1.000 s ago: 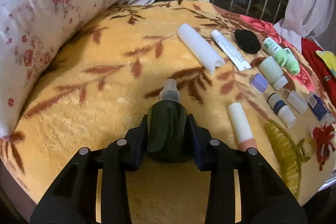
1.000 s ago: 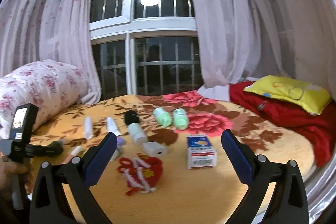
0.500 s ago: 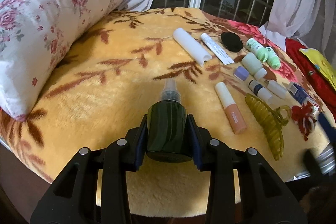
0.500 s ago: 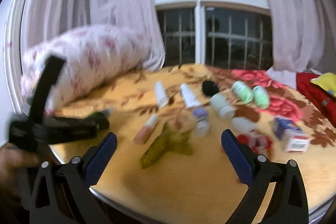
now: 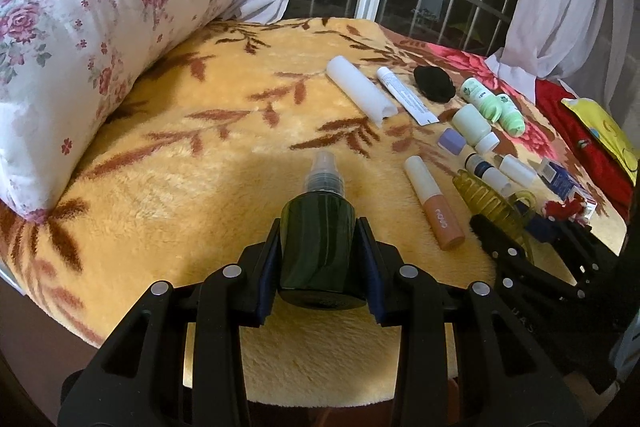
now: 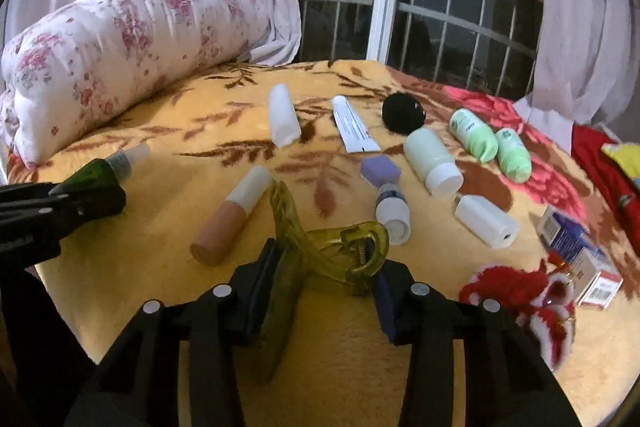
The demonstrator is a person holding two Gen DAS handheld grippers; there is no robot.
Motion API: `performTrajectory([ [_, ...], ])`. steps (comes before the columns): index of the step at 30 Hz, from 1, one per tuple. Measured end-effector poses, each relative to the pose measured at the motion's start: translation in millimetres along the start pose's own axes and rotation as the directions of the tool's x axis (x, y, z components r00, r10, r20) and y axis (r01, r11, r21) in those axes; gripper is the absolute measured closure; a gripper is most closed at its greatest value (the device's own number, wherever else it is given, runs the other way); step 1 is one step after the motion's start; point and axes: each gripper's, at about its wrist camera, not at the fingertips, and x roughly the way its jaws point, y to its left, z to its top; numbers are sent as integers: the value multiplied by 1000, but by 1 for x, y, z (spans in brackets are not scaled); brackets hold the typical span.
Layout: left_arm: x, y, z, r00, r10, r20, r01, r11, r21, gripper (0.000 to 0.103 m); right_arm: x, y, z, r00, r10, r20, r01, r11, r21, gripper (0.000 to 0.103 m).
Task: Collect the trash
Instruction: 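Lower both tools to the orange bin and open them to drop the bottle and clip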
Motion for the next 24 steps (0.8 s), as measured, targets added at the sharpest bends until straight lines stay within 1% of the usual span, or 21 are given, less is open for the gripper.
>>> performTrajectory([
  [4,-2,-2,0,1000,-8,0,8,1000,4,68,-13,-1,2,999,24,37,-24,1000,0,60],
  [8,-17,-11,-4,1000,-28,7,28,999,36,68,-39,-5,7,996,55,73,-56,998,9,60],
  [10,-26,-16,-7,999,-53,-2,53,997,59,68,-58,-7,7,994,88,70,-88,996,-2,60],
  [12,-39,-25,-15,996,-89,-28,91,991,95,68,-75,-8,3,990,132,46,-132,991,-5,60],
  [14,-48,-32,-25,989,-130,-69,137,983,122,68,-92,-11,-7,981,192,-16,-192,981,2,60],
  [15,-53,-37,-34,983,-155,-102,168,976,137,68,-95,-11,-12,978,202,-43,-202,979,2,60],
  [16,-58,-43,-44,975,-174,-136,194,968,156,68,-100,-10,-23,971,218,-95,-219,976,3,60],
  [17,-59,-46,-50,970,-182,-160,209,963,168,68,-102,-10,-30,966,225,-129,-226,974,5,60],
  [19,-61,-56,-73,949,-210,-235,256,949,184,68,-103,-8,-54,947,238,-217,-240,971,16,60],
  [20,-60,-60,-86,934,-220,-280,278,942,186,68,-101,-6,-69,935,238,-261,-242,970,18,60],
  [21,-58,-62,-95,926,-222,-304,287,940,187,68,-100,-5,-79,928,235,-289,-239,971,20,60],
  [24,-48,-68,-122,904,-203,-377,292,937,194,68,-91,-6,-113,892,234,-386,-228,972,62,60],
])
